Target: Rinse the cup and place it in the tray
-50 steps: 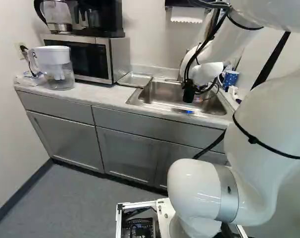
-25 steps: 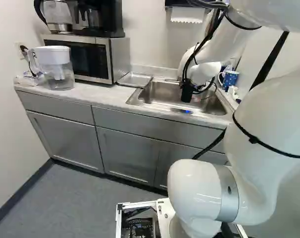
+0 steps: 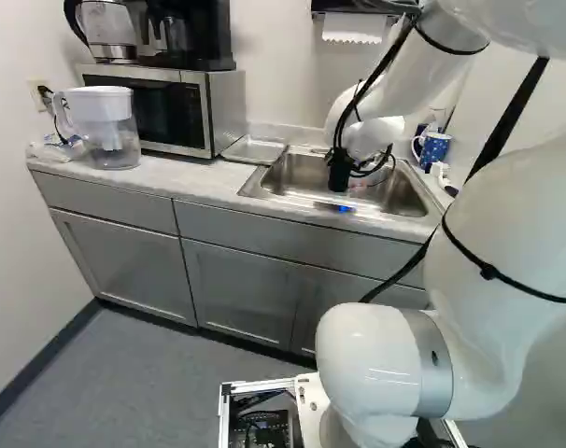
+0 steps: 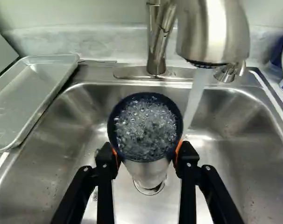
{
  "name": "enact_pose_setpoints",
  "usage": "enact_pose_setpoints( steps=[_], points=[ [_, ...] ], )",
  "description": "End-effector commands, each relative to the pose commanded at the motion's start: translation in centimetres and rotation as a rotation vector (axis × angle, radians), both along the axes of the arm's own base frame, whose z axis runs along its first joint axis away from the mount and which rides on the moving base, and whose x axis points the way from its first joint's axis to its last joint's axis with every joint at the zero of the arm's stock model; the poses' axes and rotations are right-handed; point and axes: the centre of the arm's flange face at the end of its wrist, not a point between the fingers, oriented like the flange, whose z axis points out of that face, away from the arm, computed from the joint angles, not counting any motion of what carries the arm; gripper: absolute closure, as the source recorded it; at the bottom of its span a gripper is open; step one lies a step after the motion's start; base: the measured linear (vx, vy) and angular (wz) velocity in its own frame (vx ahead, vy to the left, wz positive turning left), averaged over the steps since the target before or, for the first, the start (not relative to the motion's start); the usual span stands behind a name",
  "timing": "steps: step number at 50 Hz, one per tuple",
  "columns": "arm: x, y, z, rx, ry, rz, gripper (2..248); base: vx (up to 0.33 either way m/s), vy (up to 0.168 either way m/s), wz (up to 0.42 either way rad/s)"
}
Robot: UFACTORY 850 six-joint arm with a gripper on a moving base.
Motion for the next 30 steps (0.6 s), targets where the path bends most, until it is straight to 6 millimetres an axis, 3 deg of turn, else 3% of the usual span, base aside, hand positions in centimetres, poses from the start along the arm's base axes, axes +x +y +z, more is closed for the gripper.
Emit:
enact_pose_setpoints(
  steps=[12,30],
  points=[
    [0.2,1.8,0.2,-0.001,-0.004,0.041,125,0.000,0.000,0.000],
    [0.9,4.6,2.0,-0.006,-0.043,0.103,125,0.000,0.000,0.000]
  ],
)
